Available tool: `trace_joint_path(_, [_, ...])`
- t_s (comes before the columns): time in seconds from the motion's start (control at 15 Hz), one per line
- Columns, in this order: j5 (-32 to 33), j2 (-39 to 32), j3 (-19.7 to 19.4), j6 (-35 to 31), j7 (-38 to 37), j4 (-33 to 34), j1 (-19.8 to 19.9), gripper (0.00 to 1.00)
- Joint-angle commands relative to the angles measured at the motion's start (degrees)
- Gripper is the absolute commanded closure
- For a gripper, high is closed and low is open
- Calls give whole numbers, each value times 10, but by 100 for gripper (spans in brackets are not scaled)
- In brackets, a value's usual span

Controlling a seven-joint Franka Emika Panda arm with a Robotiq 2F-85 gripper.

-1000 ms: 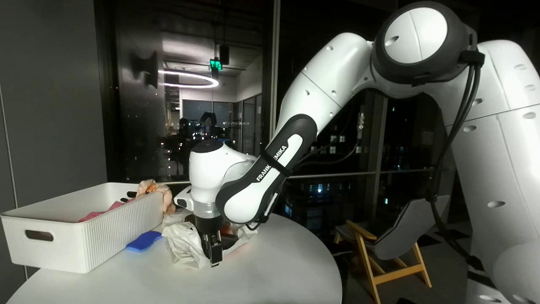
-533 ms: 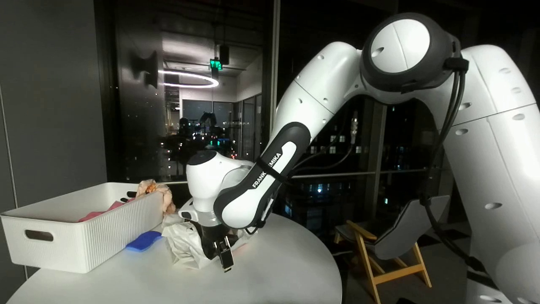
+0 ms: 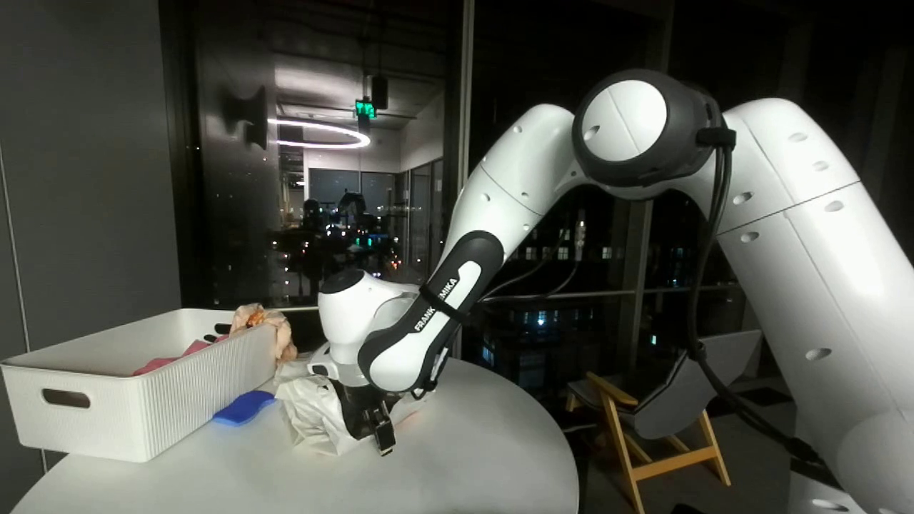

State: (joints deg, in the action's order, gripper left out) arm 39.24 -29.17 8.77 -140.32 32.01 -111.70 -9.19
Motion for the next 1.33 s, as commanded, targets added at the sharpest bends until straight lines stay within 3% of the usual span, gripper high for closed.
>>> trace_joint_path(0.0, [-2,-23,0,-20,23,33,7,41])
trace_joint_path(0.47, [-5,-26,2,-41,40,40,10,92])
trace_joint_path(0.67, [-29,-9,13,-37,53,21,18,97])
trace_joint_path(0.8, [-55,18,27,-40,68,-5,25,92])
trace_joint_path(1.27, [-217,144,97,-86,224,-114,62,94])
